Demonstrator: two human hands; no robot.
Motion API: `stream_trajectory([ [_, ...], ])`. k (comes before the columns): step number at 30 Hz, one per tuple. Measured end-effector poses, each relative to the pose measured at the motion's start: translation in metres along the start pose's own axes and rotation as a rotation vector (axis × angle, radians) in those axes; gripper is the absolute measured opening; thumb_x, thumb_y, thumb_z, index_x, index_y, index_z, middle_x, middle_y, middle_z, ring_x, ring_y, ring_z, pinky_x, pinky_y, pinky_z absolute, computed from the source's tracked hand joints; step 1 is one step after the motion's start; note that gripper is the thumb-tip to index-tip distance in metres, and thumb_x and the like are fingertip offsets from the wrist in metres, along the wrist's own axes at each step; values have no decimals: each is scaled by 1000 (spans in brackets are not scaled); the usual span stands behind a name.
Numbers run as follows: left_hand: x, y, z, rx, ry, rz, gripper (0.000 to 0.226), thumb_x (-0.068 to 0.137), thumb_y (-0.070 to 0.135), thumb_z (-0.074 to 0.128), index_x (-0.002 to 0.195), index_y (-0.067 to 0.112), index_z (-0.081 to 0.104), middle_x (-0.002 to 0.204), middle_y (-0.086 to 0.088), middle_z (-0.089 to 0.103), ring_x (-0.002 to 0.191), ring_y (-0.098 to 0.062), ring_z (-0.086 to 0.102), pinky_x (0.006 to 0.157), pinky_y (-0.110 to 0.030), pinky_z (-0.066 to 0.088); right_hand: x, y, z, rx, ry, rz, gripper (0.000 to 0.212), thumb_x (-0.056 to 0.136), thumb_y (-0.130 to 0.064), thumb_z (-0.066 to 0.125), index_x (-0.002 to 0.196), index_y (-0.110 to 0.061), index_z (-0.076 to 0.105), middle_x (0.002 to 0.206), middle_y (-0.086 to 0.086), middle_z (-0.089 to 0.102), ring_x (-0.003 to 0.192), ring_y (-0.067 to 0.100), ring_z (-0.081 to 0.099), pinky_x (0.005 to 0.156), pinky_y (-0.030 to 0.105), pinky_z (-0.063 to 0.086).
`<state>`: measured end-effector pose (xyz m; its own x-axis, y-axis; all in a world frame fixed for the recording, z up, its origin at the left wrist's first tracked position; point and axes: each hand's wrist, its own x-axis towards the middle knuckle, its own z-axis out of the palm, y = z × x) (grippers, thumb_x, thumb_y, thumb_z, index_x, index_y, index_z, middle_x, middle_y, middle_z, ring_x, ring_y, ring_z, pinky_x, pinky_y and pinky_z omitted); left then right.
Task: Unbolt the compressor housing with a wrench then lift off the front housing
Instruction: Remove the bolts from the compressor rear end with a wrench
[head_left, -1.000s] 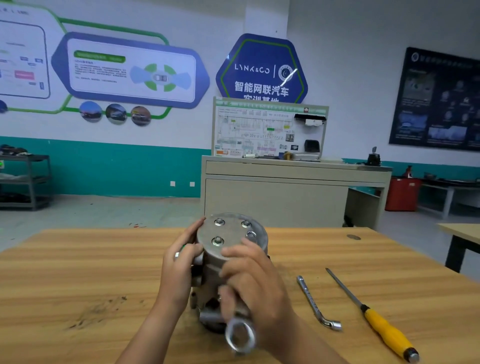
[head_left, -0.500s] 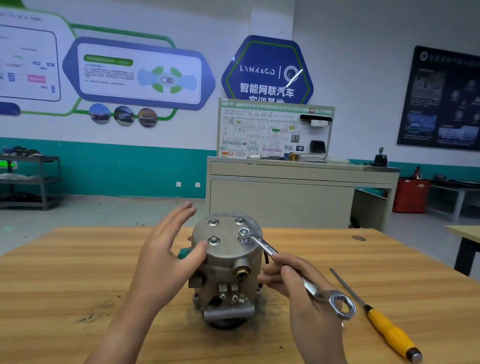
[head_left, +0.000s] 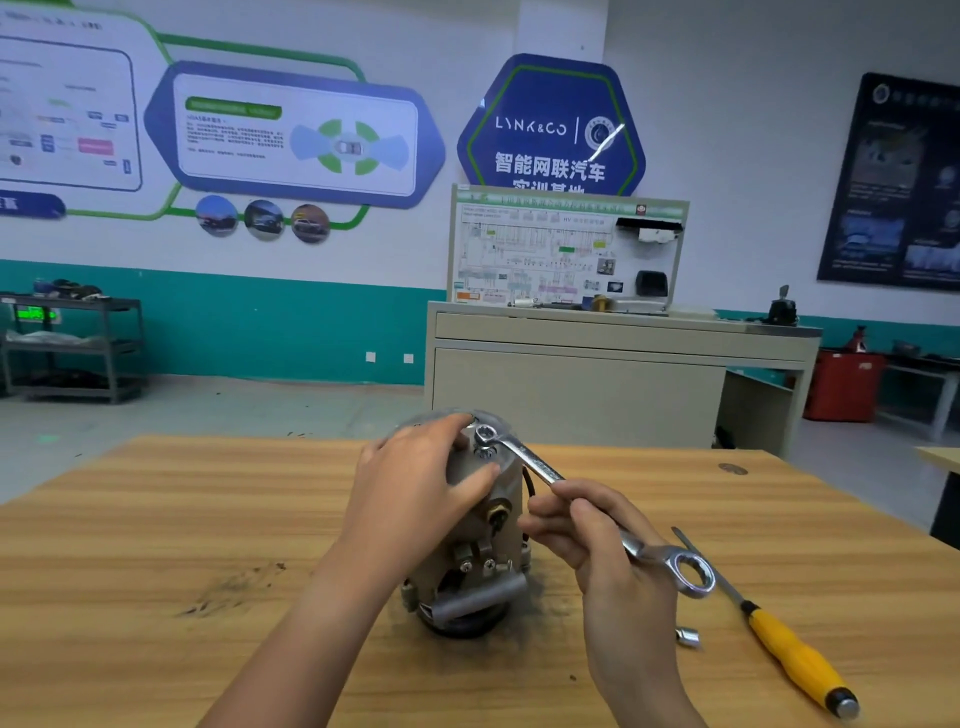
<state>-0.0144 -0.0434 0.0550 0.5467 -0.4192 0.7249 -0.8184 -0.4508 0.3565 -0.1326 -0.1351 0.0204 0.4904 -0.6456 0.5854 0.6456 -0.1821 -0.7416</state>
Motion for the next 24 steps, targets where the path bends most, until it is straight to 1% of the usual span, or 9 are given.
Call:
stream_trajectory([
  [3,9,1,-1,52,-38,26,45,85,51,53,126,34,52,105,15,65,99,-9,57,83,-30,40,2,1,1,26,28,-60,46,91,7,42,74,-23,72,73,9,70,66,24,69,63,26,55],
  [6,23,4,-1,141,-122,85,33,89,45,51,119,33,59,106,11,66,97,-12,58,82,-31,42,7,0,3,39,67,-136,30,86,-6,48,78,-24,71,79,8,71,75,21,70,68,22,54],
  [8,29,5,-2,155,-191,106,27,90,40,53,111,29,65,108,6,66,99,-16,58,86,-36,45,12,3,5,-43,73,-153,25,81,-17,46,80,-29,69,86,3,71,86,17,68,74,19,52],
  [10,32,6,-3,53,-224,110,22,89,36,57,105,25,68,105,4,68,99,-17,59,86,-38,45,17,9,6,-144,63,-143,26,81,-20,46,80,-33,68,88,-3,71,90,10,65,75,14,48],
  [12,36,6,-6,-127,-210,104,17,88,30,61,100,22,70,96,6,69,92,-10,60,83,-31,47,20,17,9,-222,43,-140,26,86,-14,49,78,-29,68,86,-11,70,86,0,63,69,5,43],
  [15,42,2,-18,-299,-121,65,11,86,22,66,96,21,70,84,14,63,78,8,55,69,-4,40,20,29,13,-327,-7,-194,22,88,-12,48,84,-24,66,85,-22,67,75,-10,58,60,0,39],
  [18,39,-30,-35,-383,-8,-43,13,82,19,69,84,30,63,82,16,63,74,6,57,64,-3,42,19,39,12,-454,-44,-353,20,87,-11,48,94,-17,65,87,-24,65,82,-11,58,69,1,40],
  [21,17,-88,-39,-232,-33,-226,8,83,14,68,89,20,67,83,7,66,72,3,57,59,-10,43,20,44,6,-501,-59,-436,22,86,-6,48,100,-9,66,98,-18,62,91,-9,58,76,4,42],
  [24,-20,-152,-27,44,-168,-338,13,84,11,66,97,10,69,90,-1,67,73,-6,55,60,-16,40,20,48,4,-487,-53,-440,21,88,-11,48,100,-10,66,98,-16,63,90,-9,58,74,4,42],
])
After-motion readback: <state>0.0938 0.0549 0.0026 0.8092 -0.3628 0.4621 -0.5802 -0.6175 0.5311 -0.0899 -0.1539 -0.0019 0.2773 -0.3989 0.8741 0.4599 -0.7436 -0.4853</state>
